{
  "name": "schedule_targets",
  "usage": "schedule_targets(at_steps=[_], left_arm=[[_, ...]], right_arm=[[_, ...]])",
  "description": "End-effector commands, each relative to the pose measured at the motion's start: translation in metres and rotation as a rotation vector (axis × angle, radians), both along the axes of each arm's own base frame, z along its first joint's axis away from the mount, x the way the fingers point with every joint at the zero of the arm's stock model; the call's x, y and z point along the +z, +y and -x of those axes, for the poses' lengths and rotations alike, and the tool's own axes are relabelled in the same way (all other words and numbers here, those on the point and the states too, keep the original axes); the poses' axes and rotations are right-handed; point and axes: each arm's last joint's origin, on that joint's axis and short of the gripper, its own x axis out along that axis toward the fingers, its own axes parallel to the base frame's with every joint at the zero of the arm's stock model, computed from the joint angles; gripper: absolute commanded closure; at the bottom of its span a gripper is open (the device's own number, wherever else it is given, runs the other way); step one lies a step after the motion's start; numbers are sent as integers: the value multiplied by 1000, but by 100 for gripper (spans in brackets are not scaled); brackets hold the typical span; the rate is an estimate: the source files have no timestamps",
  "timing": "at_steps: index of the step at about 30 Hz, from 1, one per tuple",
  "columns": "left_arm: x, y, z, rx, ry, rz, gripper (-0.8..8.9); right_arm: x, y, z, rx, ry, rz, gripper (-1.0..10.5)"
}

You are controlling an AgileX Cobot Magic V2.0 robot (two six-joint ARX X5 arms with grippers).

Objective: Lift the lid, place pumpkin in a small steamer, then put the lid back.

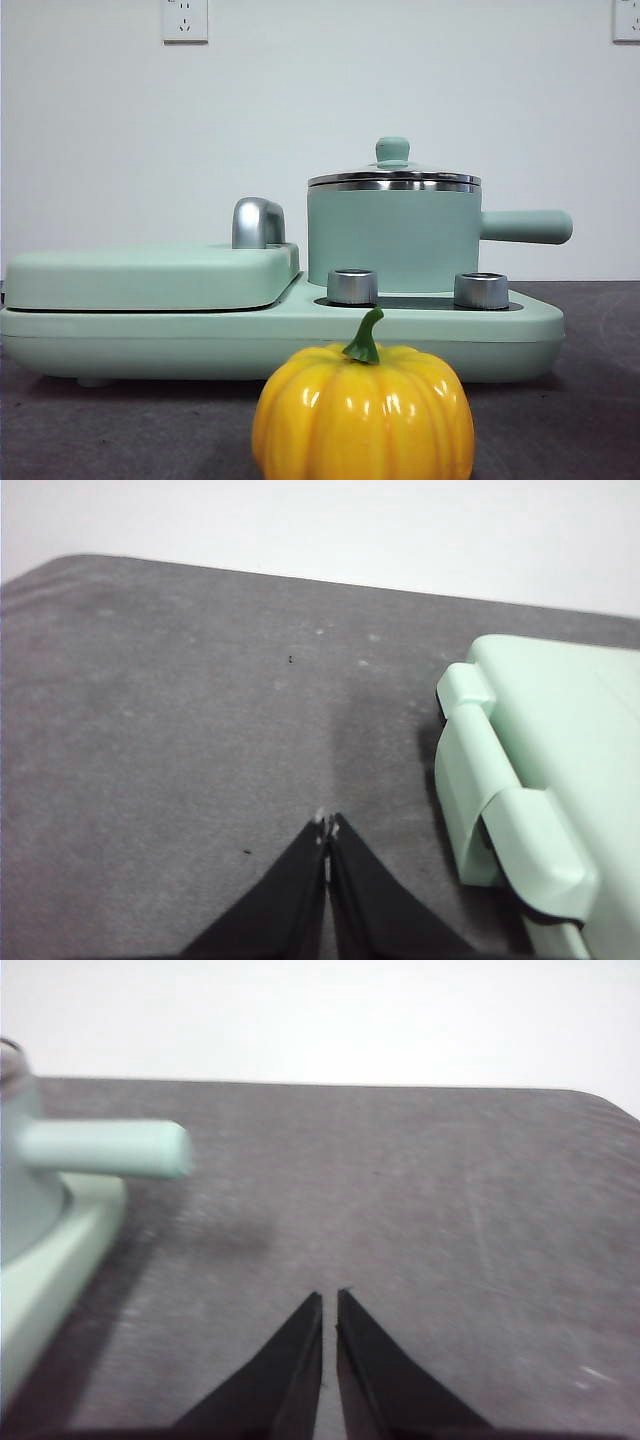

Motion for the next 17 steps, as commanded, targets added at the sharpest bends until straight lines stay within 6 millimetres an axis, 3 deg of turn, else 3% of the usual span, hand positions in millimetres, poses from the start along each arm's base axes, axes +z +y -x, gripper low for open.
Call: schedule_targets(at_steps=[1, 9, 17], left_arm=[[-5, 0, -1, 21, 2, 117, 808], [5, -6, 0, -125, 3, 290, 806], [38, -10, -2, -185, 20, 345, 806]], right_arm=[[0, 1, 0, 34, -7, -70, 925], [15, 7, 3, 195, -31, -308, 933], [61, 8, 16, 246, -14, -404, 933]])
